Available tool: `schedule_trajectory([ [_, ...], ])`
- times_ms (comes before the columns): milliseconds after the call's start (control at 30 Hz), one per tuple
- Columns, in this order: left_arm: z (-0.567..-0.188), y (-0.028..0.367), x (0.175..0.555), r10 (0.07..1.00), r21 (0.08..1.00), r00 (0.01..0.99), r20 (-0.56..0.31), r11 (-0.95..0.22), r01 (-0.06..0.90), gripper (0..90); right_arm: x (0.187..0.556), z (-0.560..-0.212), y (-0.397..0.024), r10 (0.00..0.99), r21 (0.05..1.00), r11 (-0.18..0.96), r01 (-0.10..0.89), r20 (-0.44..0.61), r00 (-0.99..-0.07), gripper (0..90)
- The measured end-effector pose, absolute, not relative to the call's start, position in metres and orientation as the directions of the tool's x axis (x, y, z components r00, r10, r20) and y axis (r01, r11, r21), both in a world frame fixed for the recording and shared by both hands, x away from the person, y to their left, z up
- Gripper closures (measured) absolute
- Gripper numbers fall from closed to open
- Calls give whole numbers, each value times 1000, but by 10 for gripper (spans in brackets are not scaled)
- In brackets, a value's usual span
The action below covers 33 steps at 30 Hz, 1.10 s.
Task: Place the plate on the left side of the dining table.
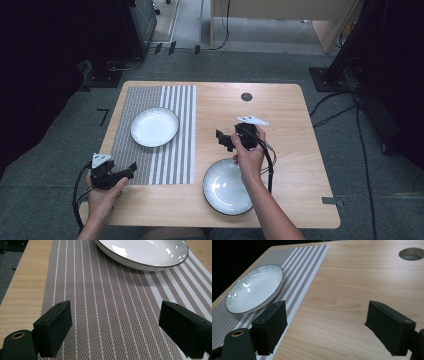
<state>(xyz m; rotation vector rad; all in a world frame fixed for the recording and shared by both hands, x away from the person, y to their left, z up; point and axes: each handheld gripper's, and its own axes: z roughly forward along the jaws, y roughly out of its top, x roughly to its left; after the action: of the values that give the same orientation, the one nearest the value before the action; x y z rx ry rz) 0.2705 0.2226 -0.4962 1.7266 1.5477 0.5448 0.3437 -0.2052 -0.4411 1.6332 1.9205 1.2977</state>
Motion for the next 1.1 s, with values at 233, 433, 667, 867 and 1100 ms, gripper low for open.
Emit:
schedule_trajectory([
  [233, -498, 231, 261, 975, 760, 171, -142, -3, 650, 115, 328, -447, -226, 907, 780, -72, 621, 310, -285, 170],
  [433, -502, 240, 253, 980, 756, 153, -125, -5, 654, 116, 314, -452, -248, 915, 784, -91, 614, 309, -258, 170],
  [667, -506, 251, 245, 986, 751, 136, -100, -15, 661, 117, 299, -457, -274, 928, 787, -109, 607, 299, -221, 169],
  [867, -509, 264, 239, 992, 755, 104, -73, -13, 655, 132, 285, -462, -298, 935, 790, -133, 599, 300, -187, 169],
  [1100, -510, 273, 236, 994, 757, 88, -60, -12, 654, 132, 269, -470, -328, 954, 795, -131, 592, 263, -142, 167],
])
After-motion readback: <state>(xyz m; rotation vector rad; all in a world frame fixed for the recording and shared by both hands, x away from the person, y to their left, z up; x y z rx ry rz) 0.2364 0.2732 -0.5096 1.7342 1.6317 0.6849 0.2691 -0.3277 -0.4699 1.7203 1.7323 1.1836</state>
